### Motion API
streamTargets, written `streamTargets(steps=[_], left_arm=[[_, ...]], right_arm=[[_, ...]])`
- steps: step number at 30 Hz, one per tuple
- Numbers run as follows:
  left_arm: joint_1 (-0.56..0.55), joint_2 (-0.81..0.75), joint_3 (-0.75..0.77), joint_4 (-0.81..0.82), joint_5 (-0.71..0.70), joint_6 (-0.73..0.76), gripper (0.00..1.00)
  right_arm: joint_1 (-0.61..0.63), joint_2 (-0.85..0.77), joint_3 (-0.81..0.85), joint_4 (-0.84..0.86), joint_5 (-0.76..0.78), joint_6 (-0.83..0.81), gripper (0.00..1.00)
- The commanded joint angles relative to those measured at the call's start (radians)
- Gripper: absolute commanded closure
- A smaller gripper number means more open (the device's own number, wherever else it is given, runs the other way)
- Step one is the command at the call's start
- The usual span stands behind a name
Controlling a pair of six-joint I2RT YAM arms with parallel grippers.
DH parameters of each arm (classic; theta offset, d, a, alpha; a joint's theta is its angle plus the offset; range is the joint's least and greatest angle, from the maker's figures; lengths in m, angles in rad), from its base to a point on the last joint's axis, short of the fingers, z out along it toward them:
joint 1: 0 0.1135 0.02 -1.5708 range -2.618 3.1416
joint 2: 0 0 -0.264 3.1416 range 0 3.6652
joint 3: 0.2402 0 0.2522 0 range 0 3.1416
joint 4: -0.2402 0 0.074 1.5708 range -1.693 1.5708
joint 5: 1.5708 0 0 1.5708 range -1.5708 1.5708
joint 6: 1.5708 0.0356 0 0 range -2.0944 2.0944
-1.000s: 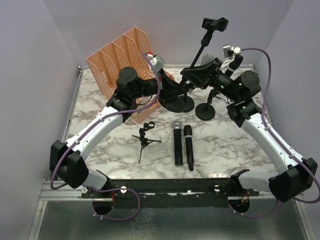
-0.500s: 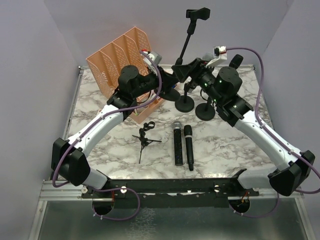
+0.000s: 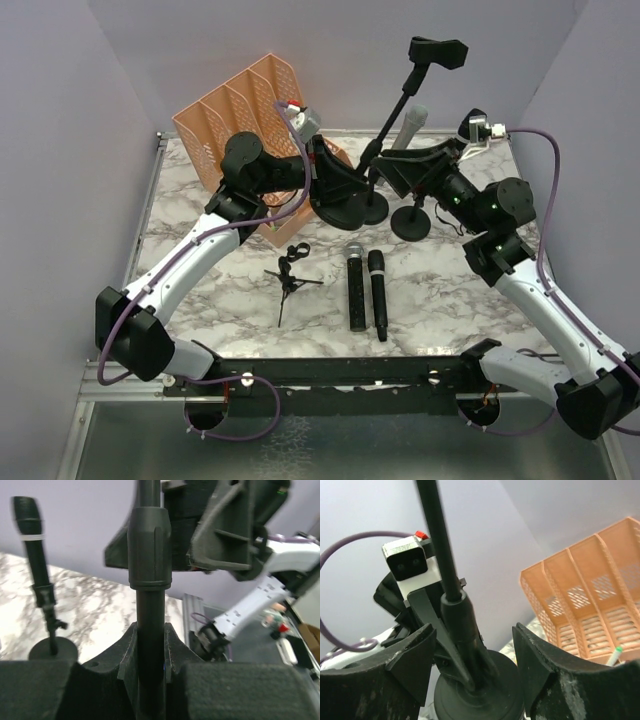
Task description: Attach the microphones to the stand
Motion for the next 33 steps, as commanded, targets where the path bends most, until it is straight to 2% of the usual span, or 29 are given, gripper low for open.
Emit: streamTargets(steps=[1, 6, 10, 13, 17, 18, 22, 27, 33], left_arm=[[-0.013, -0.049, 0.045, 0.133, 0.209, -0.076, 1.00], [-0.035, -0.038, 0.061, 0.138, 0.263, -0.074, 1.00], [-0.046, -0.029, 0.075, 0.139, 0.265, -0.070, 1.00], [-0.048, -0.022, 0.086, 0.141, 0.247, -0.074, 1.00], [-0.048, -0.010, 0.089, 0.142, 0.188, -0.083, 1.00], [-0.048, -0.009, 0.087, 0.142, 0.161, -0.084, 1.00], [-0.045, -0.011, 0.062, 0.136, 0.011, -0.064, 1.00], [-0.045, -0.011, 0.033, 0.100, -0.221, 0.031, 1.00], [-0.052, -0.003, 0.009, 0.081, -0.452, 0.128, 1.00]], right_arm=[[-0.007, -0.006, -0.019, 0.198, -0.186, 0.044, 0.37], [-0.008, 0.034, 0.008, 0.302, -0.276, 0.065, 0.43], [-0.009, 0.072, 0.044, 0.325, -0.354, 0.072, 0.54], [-0.009, 0.090, 0.057, 0.320, -0.388, 0.064, 0.68], [-0.008, 0.101, 0.068, 0.265, -0.384, 0.020, 0.95], [-0.009, 0.101, 0.069, 0.240, -0.368, 0.002, 0.98], [-0.008, 0.101, 0.085, 0.095, -0.226, -0.080, 0.99], [0.000, 0.121, 0.111, -0.007, -0.038, -0.142, 0.99], [0.088, 0.129, 0.188, -0.168, 0.247, -0.233, 0.99]])
